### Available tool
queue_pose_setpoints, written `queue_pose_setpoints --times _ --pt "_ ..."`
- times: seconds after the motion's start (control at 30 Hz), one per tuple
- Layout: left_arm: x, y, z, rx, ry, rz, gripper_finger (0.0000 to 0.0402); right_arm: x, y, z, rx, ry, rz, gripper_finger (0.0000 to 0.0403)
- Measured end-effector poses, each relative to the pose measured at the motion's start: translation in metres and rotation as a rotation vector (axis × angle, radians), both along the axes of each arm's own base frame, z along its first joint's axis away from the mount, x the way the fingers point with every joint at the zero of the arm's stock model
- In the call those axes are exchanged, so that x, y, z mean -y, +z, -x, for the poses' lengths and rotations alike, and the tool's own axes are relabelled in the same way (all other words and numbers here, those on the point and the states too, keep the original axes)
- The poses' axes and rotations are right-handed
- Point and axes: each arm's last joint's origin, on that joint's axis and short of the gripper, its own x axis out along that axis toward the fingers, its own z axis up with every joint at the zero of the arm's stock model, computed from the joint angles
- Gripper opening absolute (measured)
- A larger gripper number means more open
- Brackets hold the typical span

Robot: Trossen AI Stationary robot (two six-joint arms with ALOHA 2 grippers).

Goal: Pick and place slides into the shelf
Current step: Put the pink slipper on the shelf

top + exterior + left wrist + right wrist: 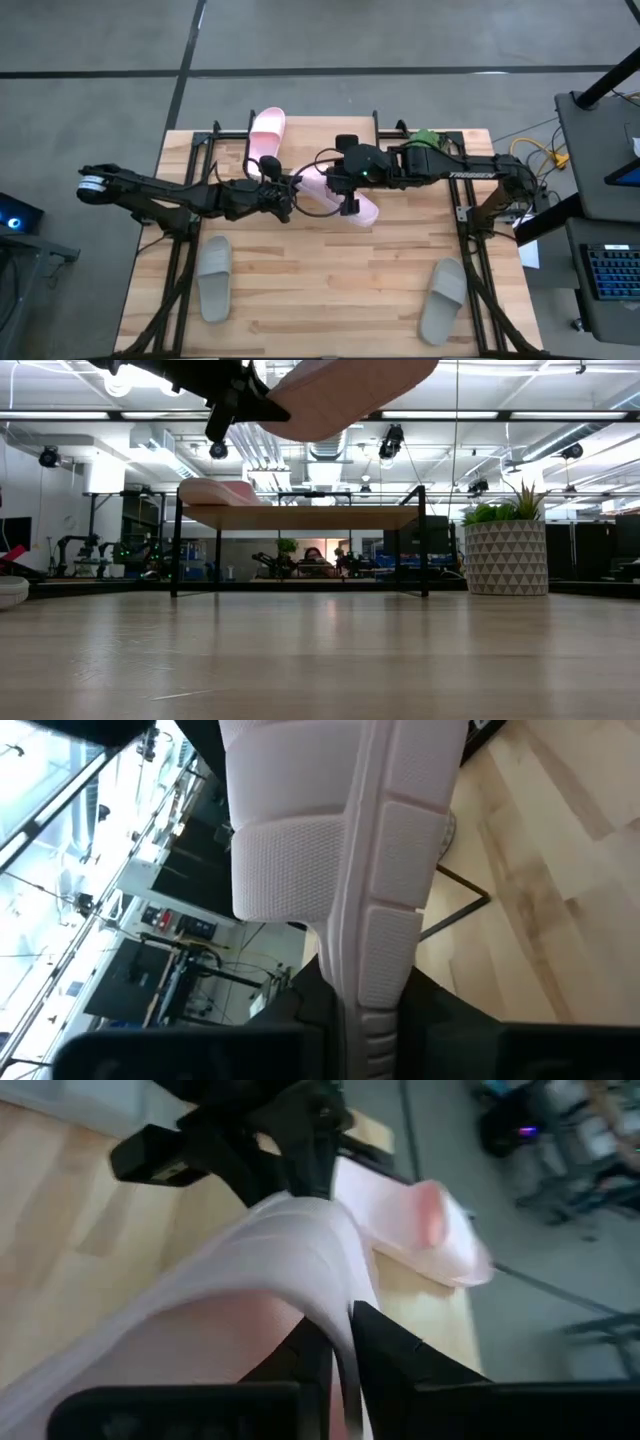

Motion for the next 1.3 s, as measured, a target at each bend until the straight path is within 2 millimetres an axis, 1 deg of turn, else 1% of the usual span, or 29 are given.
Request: queue_pose_setpoints --times 0.13,0.27,0.4,0.53,0.7,0.77,0.87,0.97,1.03,1.13,1.3 --pt "-0.002 -0.004 0.008 0.002 0.017 -0.002 0.0025 -0.004 0.010 0.010 0.015 -0.051 0.077 0.0057" --pt "-0.005 -0.006 0.020 0.019 0.031 -0.002 0.0025 -0.011 0.022 0.022 0.051 -0.076 0.121 0.0090" --pt "-0.008 -0.005 0.036 0.065 0.047 0.002 0.0025 -0.024 0.041 0.041 0.108 -0.035 0.125 0.0128" --pt "-0.008 -0.003 0.051 0.112 0.045 0.007 0.0025 -0.043 0.055 0.059 0.160 0.034 0.120 0.0163" --pt "-0.008 -0.004 0.061 0.132 0.041 0.008 0.0025 -0.070 0.052 0.066 0.130 0.171 0.186 0.0198" --pt "-0.009 -0.006 0.064 0.133 0.040 0.009 0.0025 -0.081 0.050 0.067 0.113 0.230 0.227 0.0206" --pt "-0.008 -0.005 0.065 0.139 0.031 0.010 0.0025 -0.090 0.045 0.067 0.077 0.252 0.309 0.0209" --pt "-0.008 -0.005 0.064 0.137 -0.002 0.013 0.0025 -0.092 0.038 0.065 0.031 0.241 0.351 0.0209" --pt "-0.007 -0.004 0.063 0.144 -0.032 0.013 0.0025 -0.091 0.034 0.064 0.007 0.223 0.349 0.0209" --pt "-0.006 -0.002 0.062 0.168 -0.071 0.007 0.0025 -0.091 0.034 0.065 0.018 0.201 0.317 0.0209" --pt "-0.004 0.001 0.062 0.198 -0.142 -0.022 0.0025 -0.095 0.040 0.073 0.046 0.218 0.306 0.0209"
